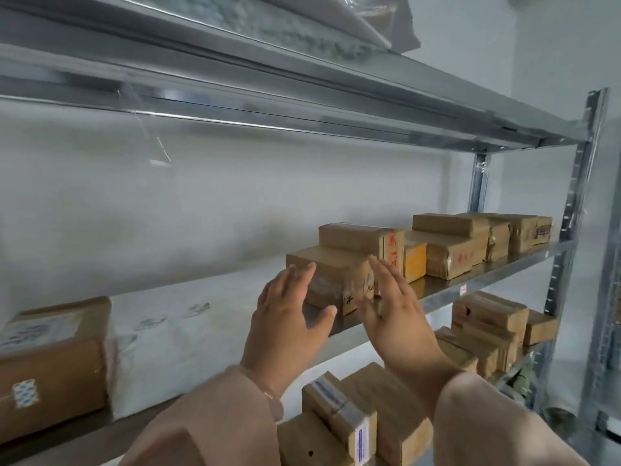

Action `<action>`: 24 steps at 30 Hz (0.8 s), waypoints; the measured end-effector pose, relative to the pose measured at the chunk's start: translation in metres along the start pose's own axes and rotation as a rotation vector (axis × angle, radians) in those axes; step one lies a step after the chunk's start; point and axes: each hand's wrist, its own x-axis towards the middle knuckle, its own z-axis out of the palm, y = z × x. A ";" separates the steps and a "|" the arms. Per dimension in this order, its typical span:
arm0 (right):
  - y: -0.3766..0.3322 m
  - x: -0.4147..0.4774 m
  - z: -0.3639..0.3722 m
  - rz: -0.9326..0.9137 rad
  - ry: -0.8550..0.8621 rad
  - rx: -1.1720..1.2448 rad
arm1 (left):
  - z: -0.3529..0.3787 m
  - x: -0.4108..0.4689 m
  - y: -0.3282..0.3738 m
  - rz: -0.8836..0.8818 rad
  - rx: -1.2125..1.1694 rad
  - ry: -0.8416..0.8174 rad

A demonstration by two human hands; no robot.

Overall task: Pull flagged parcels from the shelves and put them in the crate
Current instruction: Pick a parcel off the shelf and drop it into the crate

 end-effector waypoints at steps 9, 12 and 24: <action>0.051 0.046 0.006 -0.101 -0.083 0.234 | 0.057 0.064 0.028 -0.166 0.120 0.035; 0.066 0.047 0.009 -0.147 -0.131 0.264 | 0.070 0.066 0.022 -0.191 0.181 0.048; 0.062 0.055 0.013 0.070 -0.266 0.818 | 0.057 0.029 0.022 -0.221 -0.192 0.524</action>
